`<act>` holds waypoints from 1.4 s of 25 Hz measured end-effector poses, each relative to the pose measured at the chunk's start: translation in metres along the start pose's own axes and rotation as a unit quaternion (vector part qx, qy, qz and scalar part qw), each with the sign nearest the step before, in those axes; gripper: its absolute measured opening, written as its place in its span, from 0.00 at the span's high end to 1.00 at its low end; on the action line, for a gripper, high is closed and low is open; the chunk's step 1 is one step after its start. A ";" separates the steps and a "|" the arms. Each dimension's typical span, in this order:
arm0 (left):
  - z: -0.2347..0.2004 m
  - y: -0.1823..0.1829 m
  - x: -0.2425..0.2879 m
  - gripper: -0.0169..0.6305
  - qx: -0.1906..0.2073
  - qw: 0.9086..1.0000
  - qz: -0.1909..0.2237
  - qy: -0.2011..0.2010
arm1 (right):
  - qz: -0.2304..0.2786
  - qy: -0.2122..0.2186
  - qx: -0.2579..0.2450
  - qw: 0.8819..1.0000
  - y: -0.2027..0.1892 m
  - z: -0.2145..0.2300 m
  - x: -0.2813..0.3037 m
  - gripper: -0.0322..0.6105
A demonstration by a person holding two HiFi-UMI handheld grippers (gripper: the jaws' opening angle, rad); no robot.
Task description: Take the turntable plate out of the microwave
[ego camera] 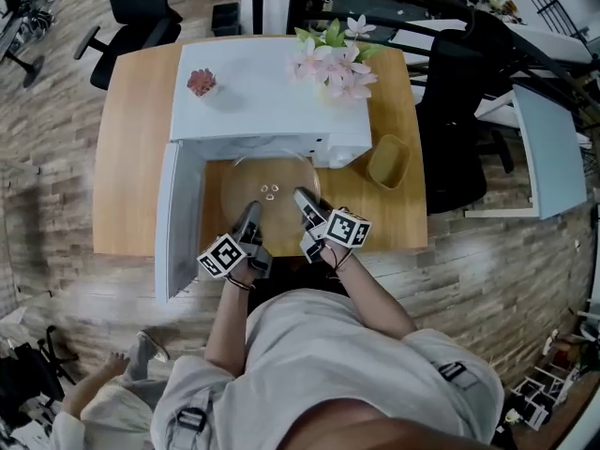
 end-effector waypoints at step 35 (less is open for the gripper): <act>0.104 0.050 -0.087 0.81 0.066 0.975 0.200 0.067 | -0.126 0.168 -0.111 0.971 -0.001 -0.136 -0.016 0.78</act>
Point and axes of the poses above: the fingertips, and each gripper's own axes: x forward along the fingers, z to its right, y out of its top, the point moved 3 cm from there along -x, backward along the fingers, and after that the axes turned 15 degrees about x, right-handed, at the moved point
